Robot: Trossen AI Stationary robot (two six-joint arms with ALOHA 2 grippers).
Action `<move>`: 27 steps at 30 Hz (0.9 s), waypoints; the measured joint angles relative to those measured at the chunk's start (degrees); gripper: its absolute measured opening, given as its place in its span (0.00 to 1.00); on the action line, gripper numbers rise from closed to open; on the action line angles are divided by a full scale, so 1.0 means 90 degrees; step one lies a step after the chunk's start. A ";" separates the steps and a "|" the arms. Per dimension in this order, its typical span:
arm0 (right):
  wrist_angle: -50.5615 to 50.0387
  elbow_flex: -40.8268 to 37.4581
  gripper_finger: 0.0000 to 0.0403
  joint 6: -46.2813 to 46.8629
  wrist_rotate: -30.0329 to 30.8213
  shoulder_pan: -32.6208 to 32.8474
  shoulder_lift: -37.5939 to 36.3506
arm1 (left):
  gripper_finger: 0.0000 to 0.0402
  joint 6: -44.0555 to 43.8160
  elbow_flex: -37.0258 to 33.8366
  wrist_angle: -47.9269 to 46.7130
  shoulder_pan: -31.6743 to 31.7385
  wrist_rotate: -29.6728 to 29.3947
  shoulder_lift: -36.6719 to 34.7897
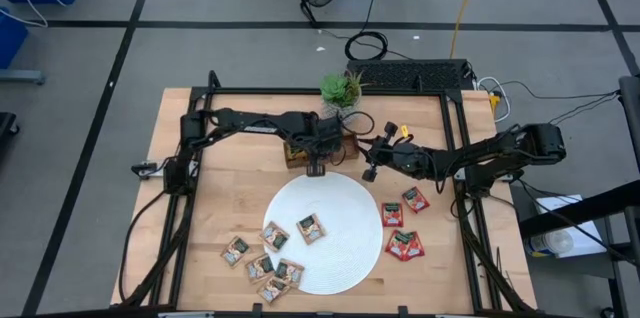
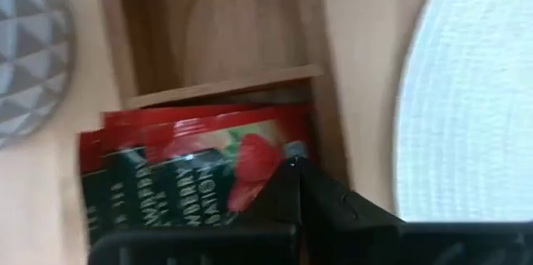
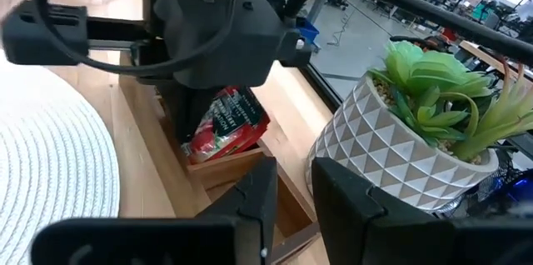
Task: Pick & Place Tea
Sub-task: Put the strawberry tea bag into the wooden organizer
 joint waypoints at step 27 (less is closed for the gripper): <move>0.0000 0.0000 0.16 0.0000 0.0000 0.0002 0.0000 | 0.01 -0.0598 -0.0488 0.0528 -0.0134 -0.0328 -0.0010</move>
